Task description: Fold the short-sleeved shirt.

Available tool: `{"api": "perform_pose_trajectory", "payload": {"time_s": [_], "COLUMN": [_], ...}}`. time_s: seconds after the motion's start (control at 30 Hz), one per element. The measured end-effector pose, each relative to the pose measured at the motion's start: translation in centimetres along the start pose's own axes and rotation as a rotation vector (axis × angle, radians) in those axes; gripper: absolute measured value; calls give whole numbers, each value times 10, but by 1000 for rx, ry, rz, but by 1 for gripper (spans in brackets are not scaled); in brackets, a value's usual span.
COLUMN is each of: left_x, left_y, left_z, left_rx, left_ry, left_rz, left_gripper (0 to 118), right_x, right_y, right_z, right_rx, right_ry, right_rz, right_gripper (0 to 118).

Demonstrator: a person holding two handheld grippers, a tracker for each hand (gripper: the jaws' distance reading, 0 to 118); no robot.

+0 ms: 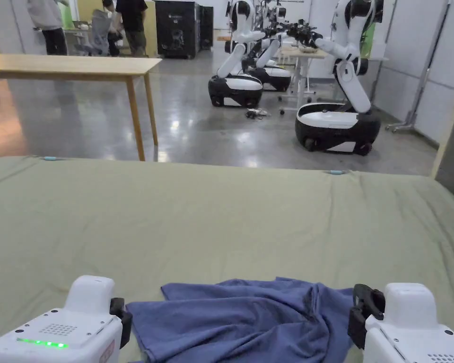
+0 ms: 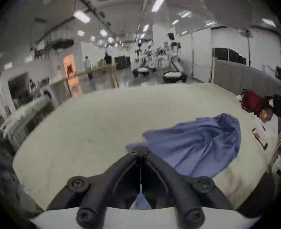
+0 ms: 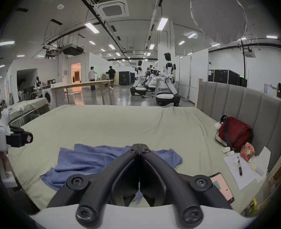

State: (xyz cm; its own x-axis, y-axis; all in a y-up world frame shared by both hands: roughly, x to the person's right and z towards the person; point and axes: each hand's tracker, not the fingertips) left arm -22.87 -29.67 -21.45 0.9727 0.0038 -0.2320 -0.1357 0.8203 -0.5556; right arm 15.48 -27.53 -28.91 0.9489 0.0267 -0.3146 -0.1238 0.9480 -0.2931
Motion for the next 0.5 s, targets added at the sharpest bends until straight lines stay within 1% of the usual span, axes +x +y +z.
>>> {"api": "perform_pose_trajectory", "payload": {"time_s": [0.07, 0.17, 0.27, 0.3, 0.33, 0.37, 0.4, 0.43, 0.47, 0.5], "left_x": [-20, -42, -43, -41, -40, -38, -34, -30, -27, -24], "left_y": [-1, 1, 5, 7, 11, 16, 18, 19, 23, 25], "left_z": [-19, -56, -88, -98, -110, -123, -136, -148, -158, -173], "left_rx": [-83, -190, -201, -191, -187, -198, -222, -219, -217, -243], "left_ry": [41, 7, 15, 14, 17, 14, 11, 7, 15, 45], "left_rz": [-2, 50, 8, -7, -14, -16, -22, -31, -40, -61], "left_gripper": [0, 0, 0, 11, 35, 91, 112, 112, 108, 108], "right_x": [-7, -13, -14, -13, -12, -10, -7, -4, 0, 5], "right_y": [-2, -4, -7, -7, -8, -8, -8, -8, -8, -8], "right_z": [-4, -10, -18, -21, -25, -27, -31, -35, -37, -39], "right_rx": [-11, -27, -43, -47, -50, -54, -62, -72, -79, -85], "right_ry": [11, 18, 18, 15, 12, 6, -3, -12, -20, -29], "right_rz": [-3, -2, 2, 5, 7, 8, 7, 5, 2, -3], "right_gripper": [3, 3, 3, 3, 3, 3, 3, 3, 3, 3]}}
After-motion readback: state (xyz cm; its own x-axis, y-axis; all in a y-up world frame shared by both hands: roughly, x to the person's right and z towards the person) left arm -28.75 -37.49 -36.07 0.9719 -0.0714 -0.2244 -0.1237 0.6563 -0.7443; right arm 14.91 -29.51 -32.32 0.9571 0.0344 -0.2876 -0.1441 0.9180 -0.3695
